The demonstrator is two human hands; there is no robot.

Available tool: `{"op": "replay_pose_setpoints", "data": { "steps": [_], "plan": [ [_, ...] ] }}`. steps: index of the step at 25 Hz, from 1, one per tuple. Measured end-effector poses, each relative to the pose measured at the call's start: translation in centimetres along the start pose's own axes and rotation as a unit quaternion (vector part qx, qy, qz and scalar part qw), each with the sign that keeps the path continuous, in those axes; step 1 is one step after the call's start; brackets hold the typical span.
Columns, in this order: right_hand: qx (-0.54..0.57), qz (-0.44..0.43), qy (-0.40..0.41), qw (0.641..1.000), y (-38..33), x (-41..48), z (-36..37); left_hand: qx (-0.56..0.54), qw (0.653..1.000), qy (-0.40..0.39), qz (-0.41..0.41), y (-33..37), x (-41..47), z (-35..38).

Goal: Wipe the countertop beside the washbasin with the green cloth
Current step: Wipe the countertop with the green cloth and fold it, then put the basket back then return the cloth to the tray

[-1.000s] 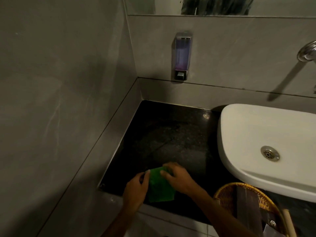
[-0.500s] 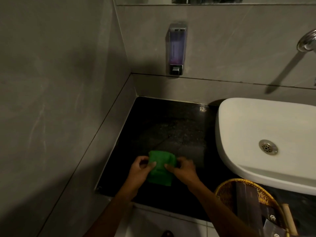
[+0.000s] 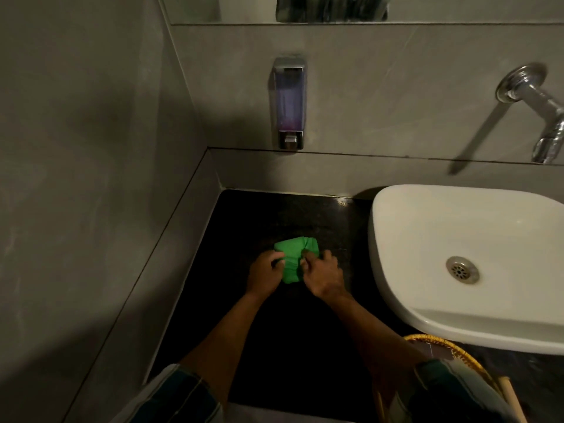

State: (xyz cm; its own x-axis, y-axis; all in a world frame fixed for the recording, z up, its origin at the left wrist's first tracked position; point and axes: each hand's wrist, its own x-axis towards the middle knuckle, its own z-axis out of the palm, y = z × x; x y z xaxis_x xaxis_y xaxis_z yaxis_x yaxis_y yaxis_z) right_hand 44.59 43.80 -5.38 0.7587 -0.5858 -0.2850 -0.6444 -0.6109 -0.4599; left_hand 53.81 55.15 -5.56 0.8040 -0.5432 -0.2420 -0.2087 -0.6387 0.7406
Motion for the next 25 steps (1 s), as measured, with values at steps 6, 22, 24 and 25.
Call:
{"op": "replay_pose_setpoints", "data": {
  "steps": [6, 22, 24, 25],
  "plan": [
    [0.012, -0.089, 0.085, 0.992, 0.1, -6.7, -4.1, 0.120, 0.983, 0.076, 0.118, 1.9, -3.5, -0.7],
    [0.146, 0.286, 0.051, 0.946, 21.2, -27.9, -10.1, -0.135, 0.972, -0.181, -0.066, 4.6, -21.9, 10.2],
    [0.208, 0.276, 0.045, 0.937, 20.1, -27.6, -9.8, -0.133, 0.977, -0.151, -0.069, 3.8, -21.6, 8.1],
    [0.245, 0.271, 0.036, 0.930, 19.2, -27.1, -9.4, -0.126, 0.980, -0.136, -0.070, 3.0, -21.1, 6.4]
  ]
}}
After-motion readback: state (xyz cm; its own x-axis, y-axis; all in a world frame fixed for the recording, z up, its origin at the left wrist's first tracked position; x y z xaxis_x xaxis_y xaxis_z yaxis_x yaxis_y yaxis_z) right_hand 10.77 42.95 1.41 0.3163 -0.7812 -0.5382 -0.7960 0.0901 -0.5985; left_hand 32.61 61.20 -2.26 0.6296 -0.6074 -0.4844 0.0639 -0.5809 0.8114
